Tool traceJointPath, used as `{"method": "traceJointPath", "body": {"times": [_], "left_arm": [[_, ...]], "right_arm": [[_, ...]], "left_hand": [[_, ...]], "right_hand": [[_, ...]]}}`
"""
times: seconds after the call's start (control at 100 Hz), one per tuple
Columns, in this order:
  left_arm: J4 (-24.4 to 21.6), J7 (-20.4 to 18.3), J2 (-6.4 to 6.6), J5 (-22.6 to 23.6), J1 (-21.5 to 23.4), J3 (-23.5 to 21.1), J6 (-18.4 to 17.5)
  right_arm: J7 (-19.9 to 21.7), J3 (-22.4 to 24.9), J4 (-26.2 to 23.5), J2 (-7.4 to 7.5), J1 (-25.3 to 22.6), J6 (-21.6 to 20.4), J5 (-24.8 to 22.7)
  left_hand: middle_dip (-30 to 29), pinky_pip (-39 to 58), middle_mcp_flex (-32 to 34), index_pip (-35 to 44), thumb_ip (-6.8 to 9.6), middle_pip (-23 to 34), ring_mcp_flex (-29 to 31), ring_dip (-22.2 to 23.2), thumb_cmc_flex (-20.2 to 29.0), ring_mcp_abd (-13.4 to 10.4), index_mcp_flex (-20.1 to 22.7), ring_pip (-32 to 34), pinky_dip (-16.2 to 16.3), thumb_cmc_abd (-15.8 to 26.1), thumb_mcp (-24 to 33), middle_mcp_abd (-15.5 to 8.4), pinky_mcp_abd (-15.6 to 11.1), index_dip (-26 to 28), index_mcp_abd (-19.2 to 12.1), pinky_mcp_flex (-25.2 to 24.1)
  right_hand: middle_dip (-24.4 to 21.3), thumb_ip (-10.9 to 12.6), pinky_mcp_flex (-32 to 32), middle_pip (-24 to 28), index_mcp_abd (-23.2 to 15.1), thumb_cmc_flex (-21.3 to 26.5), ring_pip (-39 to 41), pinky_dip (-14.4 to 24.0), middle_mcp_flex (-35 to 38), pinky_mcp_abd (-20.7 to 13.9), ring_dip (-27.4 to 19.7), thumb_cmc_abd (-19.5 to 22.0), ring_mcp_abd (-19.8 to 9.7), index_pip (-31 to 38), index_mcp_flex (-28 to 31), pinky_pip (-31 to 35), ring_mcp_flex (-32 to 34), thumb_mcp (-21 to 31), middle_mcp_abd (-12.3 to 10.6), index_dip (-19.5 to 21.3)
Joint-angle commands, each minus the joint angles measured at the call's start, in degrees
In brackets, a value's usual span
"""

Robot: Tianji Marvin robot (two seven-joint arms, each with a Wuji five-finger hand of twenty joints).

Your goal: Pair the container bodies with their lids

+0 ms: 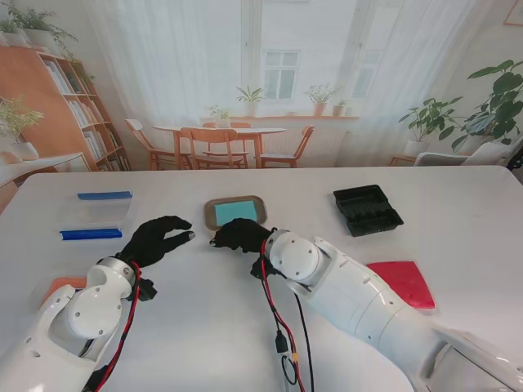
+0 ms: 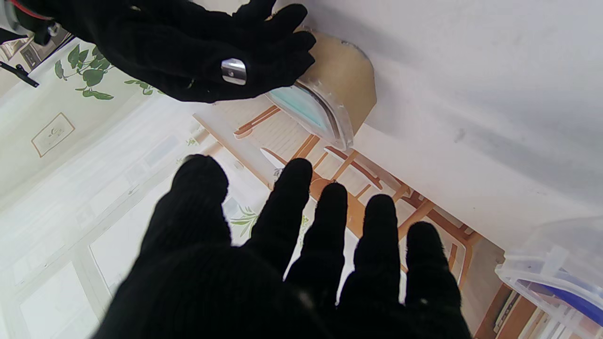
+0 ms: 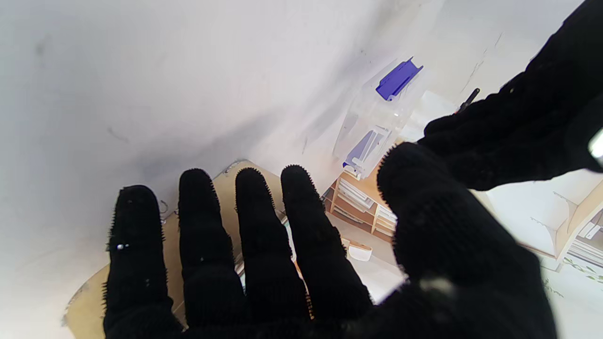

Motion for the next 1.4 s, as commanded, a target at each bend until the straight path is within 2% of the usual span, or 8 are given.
{"method": "traceJointPath", "body": {"times": [0.0,0.21,0.4,0.54,0.99,1.14,1.3,1.39], "left_arm": [[0.3,-0.3,-0.01,-0.1,0.0,0.2,-0.2],[0.5,-0.5,-0.02,-0.4,-0.5,0.6,0.2],[0.7,-0.6,-0.02,-0.5,-0.8,0.9,0.4],[0.7,-0.6,-0.03,-0.5,-0.9,1.0,0.5],[0.7,-0.7,-0.03,-0.5,-1.0,1.0,0.9],[0.7,-0.8,-0.01,-0.5,-0.9,0.8,0.9],[0.6,-0.9,0.01,-0.6,-0.9,0.9,1.0],[0.6,-0.9,0.0,-0.6,-0.9,0.7,0.8]], "right_arm": [[0.3,0.3,1.3,-0.54,1.2,-0.8,0.5],[-0.4,0.3,7.4,-2.86,3.4,-3.4,1.7],[-0.8,-0.2,13.9,-5.59,6.2,-5.3,1.9],[-0.2,-0.5,18.8,-7.53,8.4,-6.4,1.6],[0.8,2.1,36.9,-15.59,14.9,-11.7,-2.6],[1.1,3.2,39.5,-16.81,15.9,-12.4,-4.0],[1.9,3.7,40.7,-17.57,16.6,-12.3,-4.5],[2.4,3.6,40.4,-17.52,16.5,-12.2,-4.2]], "left_hand": [[-0.7,-2.1,-1.2,-1.4,-1.1,-0.8,-1.7,-0.4,-0.9,-1.6,-0.9,-1.6,0.7,1.3,-1.2,-1.3,-0.9,-0.6,-1.0,-0.9],[-0.7,-2.2,-1.2,-1.4,-1.1,-0.8,-1.8,-0.5,-1.0,-1.7,-1.0,-1.8,0.8,1.2,-1.2,-1.3,-0.9,-0.6,-1.1,-1.0],[-0.7,-2.3,-1.3,-1.5,-1.1,-0.8,-1.8,-0.5,-1.0,-1.8,-1.1,-1.8,0.9,1.2,-1.2,-1.4,-1.0,-0.6,-1.1,-0.9],[-0.7,-2.4,-1.3,-1.5,-1.09,-0.8,-1.9,-0.5,-1.0,-1.8,-1.2,-1.8,0.9,1.2,-1.2,-1.4,-1.0,-0.6,-1.0,-1.0],[-0.7,-2.7,-1.5,-1.5,-1.08,-0.9,-2.1,-0.6,-1.1,-1.9,-1.4,-2.0,1.1,1.2,-1.2,-1.4,-1.0,-0.7,-1.1,-1.0],[-0.7,-2.7,-1.6,-1.6,-1.08,-0.9,-2.1,-0.6,-1.2,-2.0,-1.6,-2.1,1.2,1.2,-1.2,-1.6,-1.0,-0.7,-1.1,-1.0],[-0.8,-2.8,-1.7,-1.6,-1.08,-0.9,-2.1,-0.6,-1.2,-2.0,-1.6,-2.1,1.3,1.2,-1.2,-1.5,-1.0,-0.8,-1.2,-1.0],[-0.8,-2.8,-1.7,-1.5,-1.08,-1.0,-2.1,-0.6,-1.3,-1.9,-1.6,-2.1,1.3,1.2,-1.2,-1.5,-1.0,-0.8,-1.2,-1.0]], "right_hand": [[-1.1,0.6,-0.8,0.5,-1.4,-1.4,-0.9,-1.1,-1.3,-2.1,-0.7,1.0,-1.6,0.1,-1.4,-1.1,-1.2,0.0,-1.5,-0.7],[-1.6,0.6,-2.4,0.0,-2.0,-1.7,-2.1,-2.4,-2.9,-5.2,-1.2,1.3,-3.2,-0.4,-2.7,-3.3,-2.8,0.0,-2.6,-1.1],[-1.9,0.6,-5.1,-0.4,-3.4,-1.9,-3.8,-3.3,-6.6,-8.9,-1.8,1.7,-6.3,-2.0,-5.6,-5.2,-5.8,-0.1,-5.0,-1.9],[-2.0,0.6,-6.0,-0.3,-4.2,-2.1,-4.4,-3.4,-8.3,-10.1,-2.1,1.9,-7.7,-2.7,-6.9,-5.9,-6.9,-0.2,-6.1,-2.3],[-2.5,0.7,-6.5,0.8,-6.2,-2.1,-4.7,-3.0,-13.1,-13.6,-2.1,2.2,-9.7,-3.9,-10.1,-6.8,-8.3,-0.1,-8.8,-3.0],[-2.7,0.7,-6.8,1.0,-7.1,-2.1,-4.8,-3.0,-15.3,-13.9,-2.1,2.3,-10.3,-4.4,-11.7,-6.9,-9.1,-0.1,-10.3,-3.4],[-2.7,0.6,-6.7,1.4,-7.7,-2.4,-4.7,-2.8,-16.0,-13.4,-2.1,2.4,-10.2,-4.5,-12.1,-6.7,-9.1,-0.3,-10.8,-3.6],[-2.8,0.7,-5.9,2.0,-7.9,-2.6,-4.3,-1.9,-15.2,-11.4,-1.9,2.1,-9.5,-3.6,-11.3,-5.4,-8.3,-0.1,-10.5,-3.4]]}}
